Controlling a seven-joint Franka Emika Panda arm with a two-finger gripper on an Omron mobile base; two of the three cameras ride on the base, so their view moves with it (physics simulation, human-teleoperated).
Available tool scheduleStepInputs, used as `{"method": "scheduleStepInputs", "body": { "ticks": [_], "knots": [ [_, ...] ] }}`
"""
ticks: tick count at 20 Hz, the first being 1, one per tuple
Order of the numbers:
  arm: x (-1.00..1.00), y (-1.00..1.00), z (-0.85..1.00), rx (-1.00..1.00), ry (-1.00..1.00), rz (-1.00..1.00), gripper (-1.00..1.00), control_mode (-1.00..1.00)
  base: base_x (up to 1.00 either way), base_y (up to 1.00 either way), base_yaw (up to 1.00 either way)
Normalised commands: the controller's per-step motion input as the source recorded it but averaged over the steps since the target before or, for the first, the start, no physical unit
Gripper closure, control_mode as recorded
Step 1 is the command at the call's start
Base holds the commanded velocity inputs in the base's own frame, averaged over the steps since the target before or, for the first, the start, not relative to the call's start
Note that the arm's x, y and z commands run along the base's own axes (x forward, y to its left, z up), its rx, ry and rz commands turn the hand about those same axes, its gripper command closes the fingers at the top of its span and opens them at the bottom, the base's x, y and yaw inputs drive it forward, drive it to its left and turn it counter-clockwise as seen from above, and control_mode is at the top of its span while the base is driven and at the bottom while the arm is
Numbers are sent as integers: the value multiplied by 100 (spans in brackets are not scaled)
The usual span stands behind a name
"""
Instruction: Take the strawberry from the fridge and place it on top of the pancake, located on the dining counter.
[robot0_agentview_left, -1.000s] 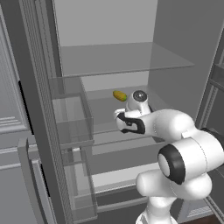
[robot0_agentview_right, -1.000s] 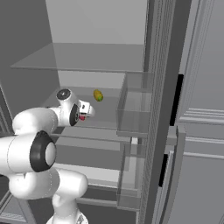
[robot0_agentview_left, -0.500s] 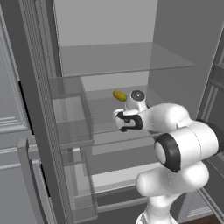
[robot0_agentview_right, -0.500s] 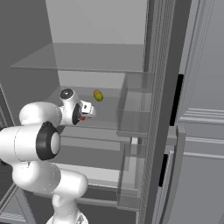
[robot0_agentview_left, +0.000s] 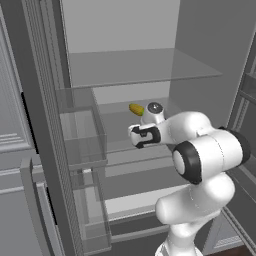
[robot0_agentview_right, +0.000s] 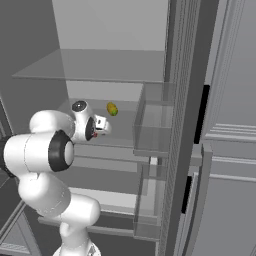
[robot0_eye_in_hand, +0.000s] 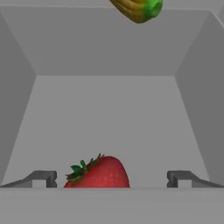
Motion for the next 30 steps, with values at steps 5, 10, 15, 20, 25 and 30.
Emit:
{"method": "scheduleStepInputs", "body": {
  "ticks": [5,10,15,20,25,30],
  "knots": [
    [14,1,-15,0,1,0,-100,-100,0,0,0],
    [8,2,-10,0,0,0,100,-100,0,0,0],
    [-46,0,7,0,-7,0,100,-100,0,0,0],
    [-98,0,51,5,-4,0,100,-100,0,0,0],
    [-98,-4,75,12,0,0,100,-100,0,0,0],
    [-97,-8,70,7,0,0,100,-100,0,0,0]
  ]
}}
